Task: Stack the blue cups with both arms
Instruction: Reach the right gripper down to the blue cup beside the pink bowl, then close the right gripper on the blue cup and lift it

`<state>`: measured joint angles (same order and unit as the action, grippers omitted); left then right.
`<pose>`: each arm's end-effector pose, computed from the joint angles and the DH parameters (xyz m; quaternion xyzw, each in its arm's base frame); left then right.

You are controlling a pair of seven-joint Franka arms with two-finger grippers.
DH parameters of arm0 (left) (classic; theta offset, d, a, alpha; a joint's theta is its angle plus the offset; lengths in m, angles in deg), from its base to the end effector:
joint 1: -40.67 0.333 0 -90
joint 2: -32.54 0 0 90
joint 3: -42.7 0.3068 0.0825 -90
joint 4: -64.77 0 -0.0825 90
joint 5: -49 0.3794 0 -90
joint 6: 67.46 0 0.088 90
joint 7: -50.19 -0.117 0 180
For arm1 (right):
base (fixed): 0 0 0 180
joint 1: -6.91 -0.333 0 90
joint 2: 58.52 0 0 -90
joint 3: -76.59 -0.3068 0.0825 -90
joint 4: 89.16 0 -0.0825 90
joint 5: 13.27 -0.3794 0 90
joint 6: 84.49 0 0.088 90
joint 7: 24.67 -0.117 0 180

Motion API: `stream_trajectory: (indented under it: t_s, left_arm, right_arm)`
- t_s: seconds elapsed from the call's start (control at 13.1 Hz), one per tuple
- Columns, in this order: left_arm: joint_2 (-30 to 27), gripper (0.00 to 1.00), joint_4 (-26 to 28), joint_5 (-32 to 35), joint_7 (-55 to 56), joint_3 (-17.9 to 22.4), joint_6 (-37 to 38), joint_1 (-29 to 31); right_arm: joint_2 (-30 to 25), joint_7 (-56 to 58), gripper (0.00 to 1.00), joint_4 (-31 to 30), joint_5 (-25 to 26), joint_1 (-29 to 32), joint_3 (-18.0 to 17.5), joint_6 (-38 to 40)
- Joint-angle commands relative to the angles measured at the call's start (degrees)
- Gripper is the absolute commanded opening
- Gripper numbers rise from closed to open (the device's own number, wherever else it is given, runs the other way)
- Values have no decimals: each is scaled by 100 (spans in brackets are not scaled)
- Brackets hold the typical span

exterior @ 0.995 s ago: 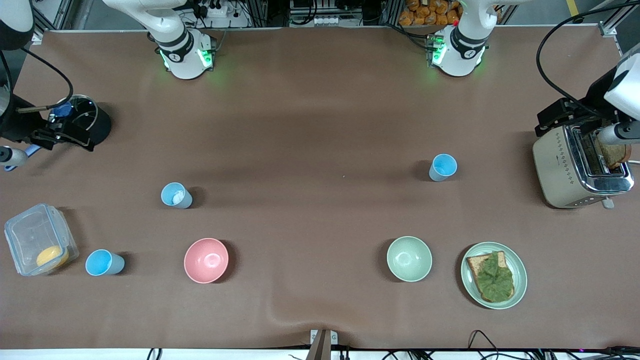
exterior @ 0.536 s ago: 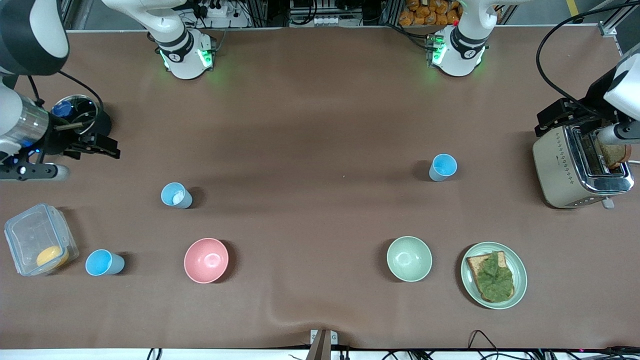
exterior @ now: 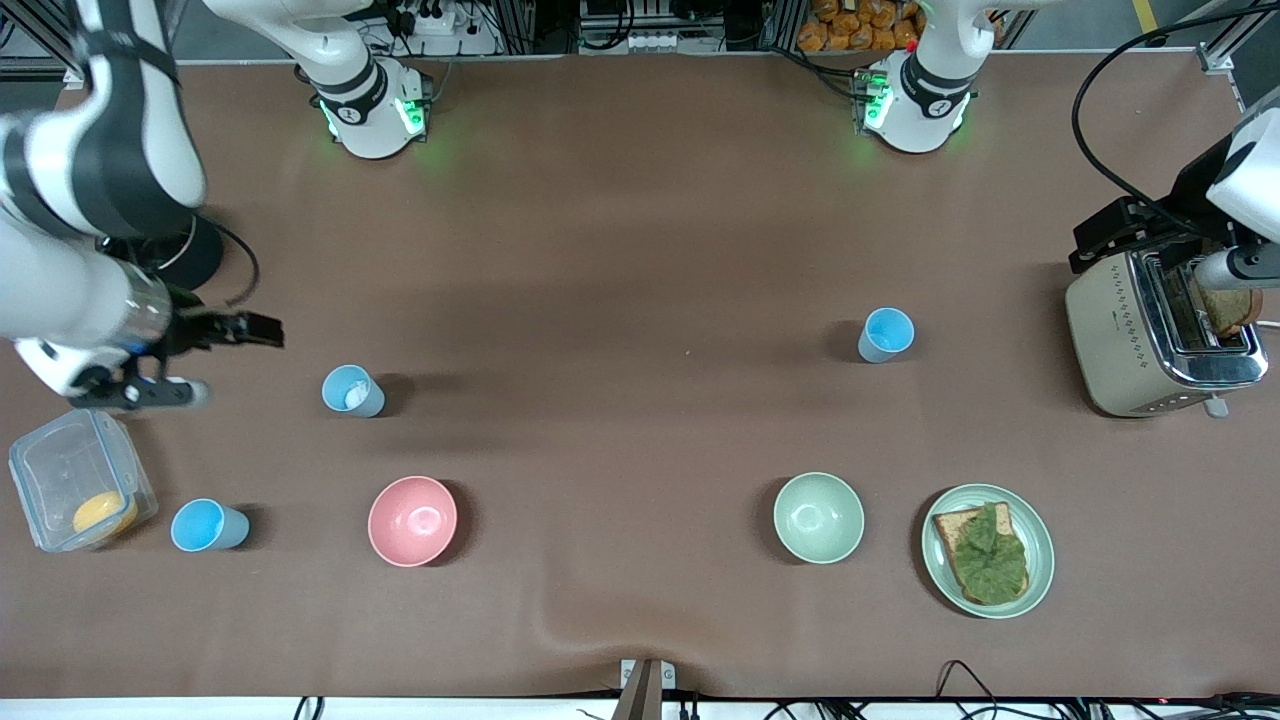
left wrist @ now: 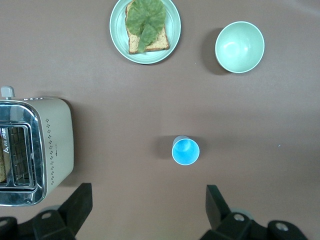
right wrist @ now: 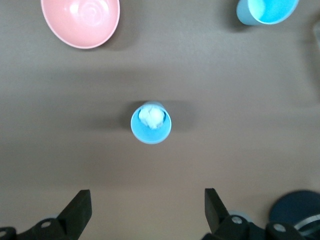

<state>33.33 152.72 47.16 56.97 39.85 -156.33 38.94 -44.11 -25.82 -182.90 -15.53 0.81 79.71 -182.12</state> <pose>0.5504 -0.0477 0.6127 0.9997 0.0189 -0.0005 0.0164 0.6064 0.0382 0.4390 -0.9957 -0.0117 0.0918 0.0091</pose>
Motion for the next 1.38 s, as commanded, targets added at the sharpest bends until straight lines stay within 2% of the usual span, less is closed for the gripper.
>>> stream_trajectory:
  t_s: [0.0,0.31,0.69,0.92,1.15,1.23,1.3]
  left_arm:
    - [-61,100,29,140,-54,-31,54,23]
    - [-61,100,29,140,-54,-31,45,23]
    - [-53,100,29,140,-54,-31,54,23]
    - [-53,100,29,140,-54,-31,54,32]
    - [-53,100,29,140,-54,-31,54,32]
    - [-53,100,29,140,-54,-31,54,32]
    - [-53,100,29,140,-54,-31,54,23]
  right_arm:
    - [0,368,100,-635,76,-14,5,-947]
    - [298,1010,100,-1338,85,100,13,-2056]
    - [764,1433,100,-2323,85,232,5,-3998]
    - [985,1433,100,-2421,85,224,5,-4247]
    - [1011,1416,17,-2421,85,206,5,-4151]
    - [1011,1416,0,-2413,76,197,5,-4090]
    - [985,1407,0,-2395,68,188,-4,-4011]
